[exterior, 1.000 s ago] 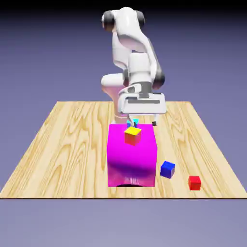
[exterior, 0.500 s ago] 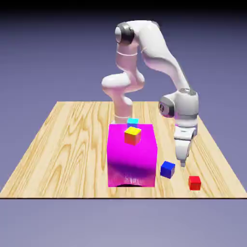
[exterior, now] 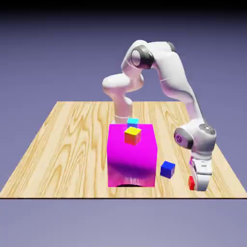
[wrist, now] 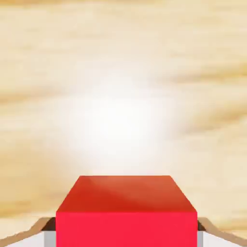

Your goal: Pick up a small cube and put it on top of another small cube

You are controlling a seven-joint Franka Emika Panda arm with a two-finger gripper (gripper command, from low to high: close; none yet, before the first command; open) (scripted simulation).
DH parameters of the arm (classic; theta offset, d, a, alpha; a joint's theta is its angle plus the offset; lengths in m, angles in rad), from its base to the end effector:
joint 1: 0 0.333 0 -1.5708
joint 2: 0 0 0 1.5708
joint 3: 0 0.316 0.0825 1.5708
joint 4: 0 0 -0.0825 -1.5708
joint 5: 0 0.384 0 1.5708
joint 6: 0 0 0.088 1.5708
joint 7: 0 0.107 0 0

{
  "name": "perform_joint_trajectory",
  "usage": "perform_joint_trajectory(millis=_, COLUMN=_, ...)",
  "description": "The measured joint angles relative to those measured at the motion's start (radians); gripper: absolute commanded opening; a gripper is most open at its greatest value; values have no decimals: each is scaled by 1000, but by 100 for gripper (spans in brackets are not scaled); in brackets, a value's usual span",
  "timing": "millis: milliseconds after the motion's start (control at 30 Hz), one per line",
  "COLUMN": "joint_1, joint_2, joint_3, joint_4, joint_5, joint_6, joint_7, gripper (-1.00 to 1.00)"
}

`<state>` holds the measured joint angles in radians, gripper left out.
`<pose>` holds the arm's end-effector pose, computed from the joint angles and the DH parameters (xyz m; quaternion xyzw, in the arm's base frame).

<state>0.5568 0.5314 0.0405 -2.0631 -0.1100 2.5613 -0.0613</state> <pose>0.4835 0.3309 0.1690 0.9309 0.3645 -0.0103 0.0226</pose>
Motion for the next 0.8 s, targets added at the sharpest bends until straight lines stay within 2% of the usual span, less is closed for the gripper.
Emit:
perform_joint_trajectory(millis=67, joint_1=4, joint_2=-70, joint_3=-6, joint_4=-35, joint_5=8, joint_6=-36, joint_7=3, gripper=-100)
perform_joint_trajectory(millis=467, joint_1=112, joint_2=-463, joint_3=-197, joint_4=-470, joint_5=65, joint_6=2, joint_7=126, gripper=-100)
perform_joint_trajectory(millis=533, joint_1=117, joint_2=-470, joint_3=-201, joint_4=-478, joint_5=66, joint_6=2, joint_7=128, gripper=-100)
perform_joint_trajectory(millis=700, joint_1=94, joint_2=-289, joint_3=-174, joint_4=-477, joint_5=105, joint_6=181, joint_7=101, gripper=-100)
perform_joint_trajectory(millis=733, joint_1=93, joint_2=-279, joint_3=-173, joint_4=-477, joint_5=108, joint_6=192, joint_7=100, gripper=100)
perform_joint_trajectory(millis=800, joint_1=93, joint_2=-279, joint_3=-173, joint_4=-477, joint_5=108, joint_6=192, joint_7=100, gripper=100)
